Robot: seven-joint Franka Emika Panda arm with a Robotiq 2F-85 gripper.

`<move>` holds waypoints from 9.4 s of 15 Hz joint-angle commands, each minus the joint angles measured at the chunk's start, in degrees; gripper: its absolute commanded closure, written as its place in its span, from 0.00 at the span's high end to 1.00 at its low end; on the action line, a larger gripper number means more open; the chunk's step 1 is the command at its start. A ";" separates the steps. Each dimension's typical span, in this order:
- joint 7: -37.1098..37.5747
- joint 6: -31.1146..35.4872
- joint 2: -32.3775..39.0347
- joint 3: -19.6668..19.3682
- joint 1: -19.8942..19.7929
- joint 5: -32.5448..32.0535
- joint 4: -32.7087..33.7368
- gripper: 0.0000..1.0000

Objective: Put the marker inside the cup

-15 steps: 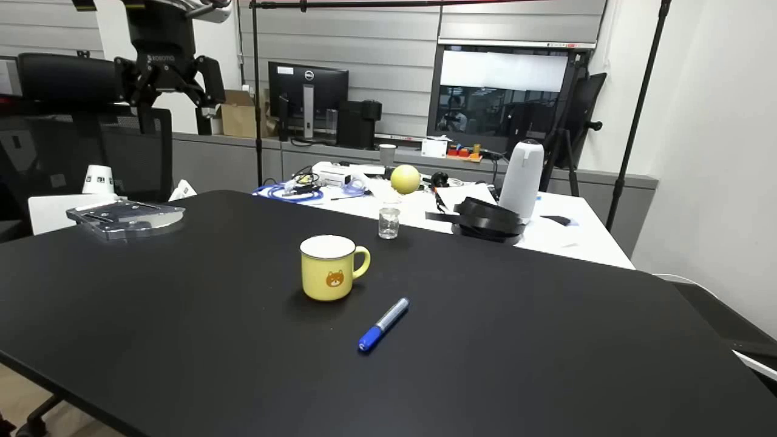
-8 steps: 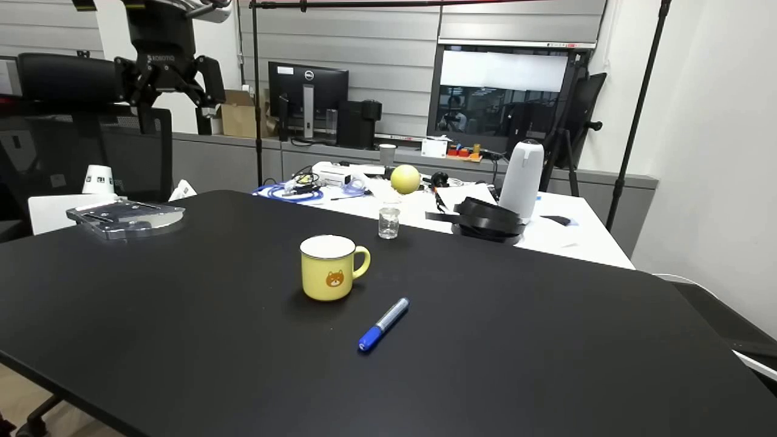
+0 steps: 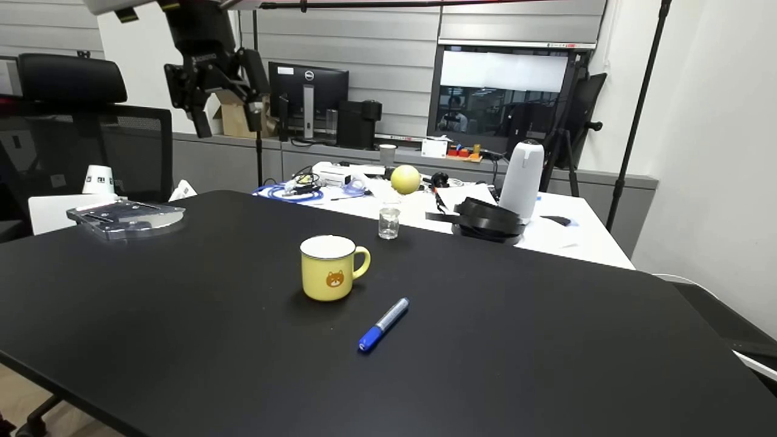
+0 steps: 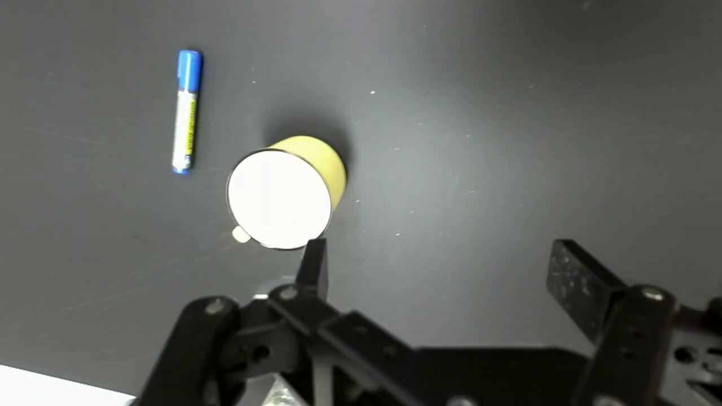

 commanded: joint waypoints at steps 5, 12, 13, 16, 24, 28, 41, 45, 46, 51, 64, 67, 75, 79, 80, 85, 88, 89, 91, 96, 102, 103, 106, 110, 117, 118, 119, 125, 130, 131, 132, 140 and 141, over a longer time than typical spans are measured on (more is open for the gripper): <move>5.10 14.74 -9.55 -8.39 -10.51 -3.75 -13.97 1.00; 2.41 16.08 -9.51 -10.47 -14.00 -1.73 -15.20 1.00; 1.78 15.35 -9.49 -10.53 -13.74 -1.32 -15.10 1.00; -6.46 15.77 -6.99 -16.02 -13.05 6.02 -13.67 1.00; -28.38 8.10 5.53 -27.28 -14.13 23.29 -2.92 1.00; -26.79 4.94 14.95 -26.40 -15.68 23.17 3.95 1.00; -33.51 6.82 28.74 -21.67 -19.01 23.03 10.27 1.00; -35.45 6.24 33.41 -19.40 -19.63 21.61 13.29 1.00; -35.64 5.90 34.55 -18.93 -19.68 21.16 14.16 1.00; -35.82 3.09 40.19 -17.20 -19.88 19.30 19.06 1.00; -35.97 1.23 44.68 -16.06 -20.71 17.42 24.49 0.23; -36.13 0.77 44.82 -15.93 -20.78 17.28 24.90 0.03; -33.72 -4.91 39.88 -16.17 -17.78 13.28 23.20 0.05; -29.43 -10.08 35.30 -16.42 -14.11 9.14 22.64 0.05; -29.03 -11.89 34.35 -16.09 -13.40 8.47 22.84 0.05; -28.43 -22.57 30.66 -14.65 -10.23 6.73 25.36 0.05; -33.37 -30.34 31.72 -13.67 -10.86 7.78 29.15 0.05; -35.53 -32.58 32.23 -13.40 -11.20 7.87 30.48 0.05; -39.85 -36.19 33.19 -13.10 -11.91 8.04 32.95 0.05; -43.55 -38.13 33.29 -12.88 -12.71 7.98 33.28 0.21; -44.56 -41.64 38.75 -12.39 -12.83 7.64 37.94 0.05; -44.08 -42.10 40.01 -12.26 -12.56 7.24 38.90 0.05; -43.50 -44.39 44.13 -11.51 -11.89 6.13 42.89 0.05; -43.34 -48.78 49.80 -10.55 -10.68 4.40 49.60 0.05; -45.09 -55.14 58.42 -9.58 -10.05 1.14 61.91 0.05; -45.26 -55.57 59.55 -9.41 -10.06 1.09 63.65 0.05; -45.41 -55.85 60.55 -9.25 -10.03 0.89 65.20 0.05; -47.98 -59.12 66.36 -7.23 -9.41 1.33 73.66 0.05; -50.76 -65.50 70.65 -5.99 -8.90 2.07 79.32 0.17; -51.06 -66.81 71.42 -5.78 -8.82 2.35 80.31 0.46; -51.47 -68.22 72.09 -5.70 -8.74 2.42 81.26 0.47; -51.87 -70.89 72.43 -6.01 -8.37 1.44 84.04 0.99; -51.67 -70.30 71.51 -6.25 -7.99 0.51 83.38 1.00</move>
